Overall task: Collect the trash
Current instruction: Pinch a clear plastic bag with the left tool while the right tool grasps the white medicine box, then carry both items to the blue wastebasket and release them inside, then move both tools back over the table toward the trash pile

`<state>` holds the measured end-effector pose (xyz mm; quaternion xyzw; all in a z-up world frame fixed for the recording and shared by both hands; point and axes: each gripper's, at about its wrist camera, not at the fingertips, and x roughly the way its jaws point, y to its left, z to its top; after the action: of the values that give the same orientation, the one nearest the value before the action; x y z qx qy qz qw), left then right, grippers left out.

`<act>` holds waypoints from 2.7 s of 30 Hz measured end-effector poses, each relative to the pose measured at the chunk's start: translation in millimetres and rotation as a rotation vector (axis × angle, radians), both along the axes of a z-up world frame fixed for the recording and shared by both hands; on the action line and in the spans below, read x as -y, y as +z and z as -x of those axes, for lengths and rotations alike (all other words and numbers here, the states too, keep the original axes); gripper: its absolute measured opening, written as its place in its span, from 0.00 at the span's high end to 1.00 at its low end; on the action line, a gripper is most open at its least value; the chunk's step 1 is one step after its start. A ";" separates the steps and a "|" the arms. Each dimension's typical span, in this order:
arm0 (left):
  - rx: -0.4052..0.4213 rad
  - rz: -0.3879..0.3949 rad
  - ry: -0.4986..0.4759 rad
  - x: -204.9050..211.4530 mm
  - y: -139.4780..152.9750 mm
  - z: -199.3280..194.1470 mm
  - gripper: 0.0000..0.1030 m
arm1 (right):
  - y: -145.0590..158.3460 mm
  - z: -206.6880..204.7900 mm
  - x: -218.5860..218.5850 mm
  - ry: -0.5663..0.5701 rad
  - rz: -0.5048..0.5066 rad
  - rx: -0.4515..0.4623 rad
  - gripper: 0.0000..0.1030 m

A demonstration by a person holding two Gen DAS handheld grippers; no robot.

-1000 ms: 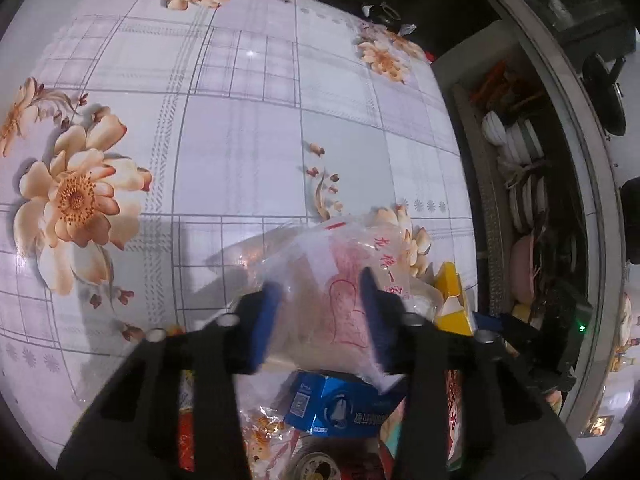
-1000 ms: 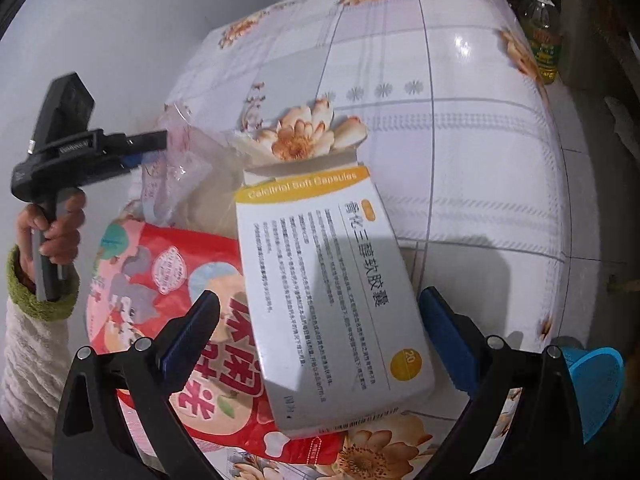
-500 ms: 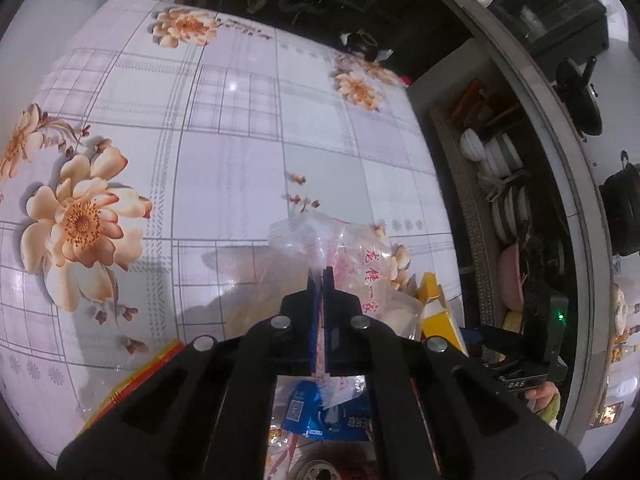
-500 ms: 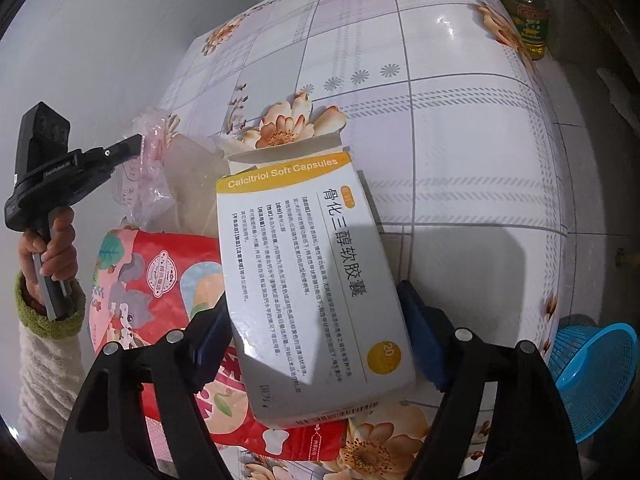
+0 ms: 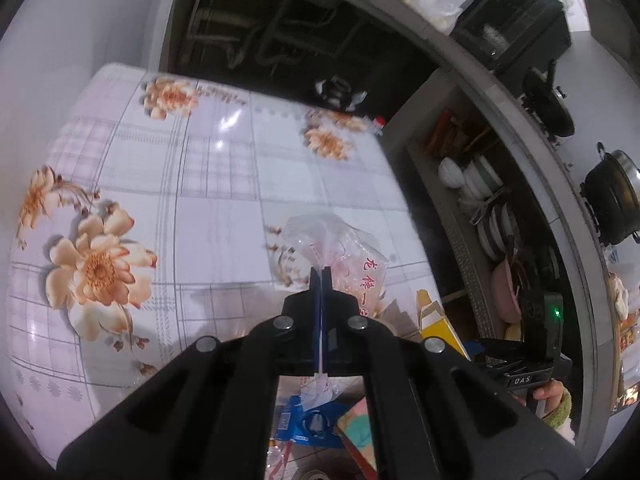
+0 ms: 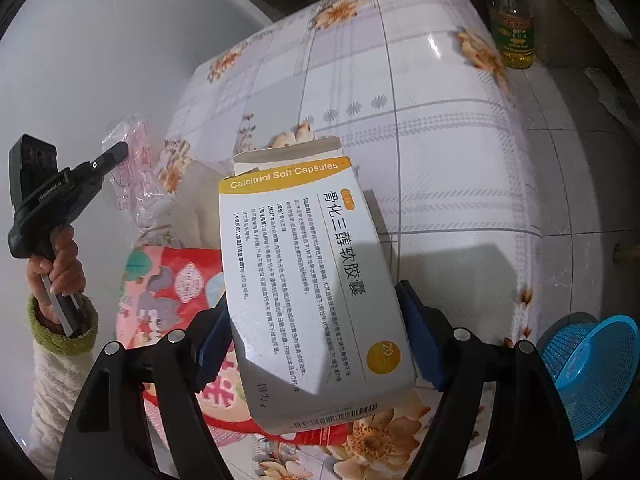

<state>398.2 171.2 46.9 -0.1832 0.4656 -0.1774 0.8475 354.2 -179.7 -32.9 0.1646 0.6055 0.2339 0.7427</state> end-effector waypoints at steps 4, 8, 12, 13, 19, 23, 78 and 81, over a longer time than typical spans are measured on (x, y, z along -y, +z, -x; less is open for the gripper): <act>0.075 -0.007 -0.010 5.5 26.0 15.4 1.00 | 20.3 14.1 7.9 -0.019 -0.016 0.049 0.28; 0.132 -0.015 -0.036 16.1 53.0 32.7 1.00 | 42.2 36.3 21.8 -0.055 -0.027 0.107 0.28; 0.186 -0.022 -0.087 34.5 78.3 55.0 1.00 | 59.5 67.3 46.9 -0.132 -0.047 0.161 0.28; 0.193 -0.026 -0.108 41.3 83.5 61.2 1.00 | 62.5 76.9 55.0 -0.162 -0.056 0.170 0.28; 0.198 -0.045 -0.235 93.3 97.0 89.9 1.00 | 64.8 134.4 104.3 -0.322 -0.121 0.193 0.28; 0.174 -0.067 -0.322 137.9 95.9 103.0 1.00 | 58.4 172.0 136.2 -0.420 -0.162 0.198 0.27; -0.322 -0.050 -0.667 499.2 -87.3 160.2 0.30 | -177.5 341.5 336.1 -1.174 0.014 -0.011 0.18; -0.225 -0.044 -0.711 456.9 -50.0 185.7 0.26 | -148.3 349.2 312.9 -1.093 0.072 0.050 0.18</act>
<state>212.5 -285.7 -3.1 -0.0102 0.5940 -0.4295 0.6801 5.1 -492.6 -181.2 0.4241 0.4215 -0.2033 0.7753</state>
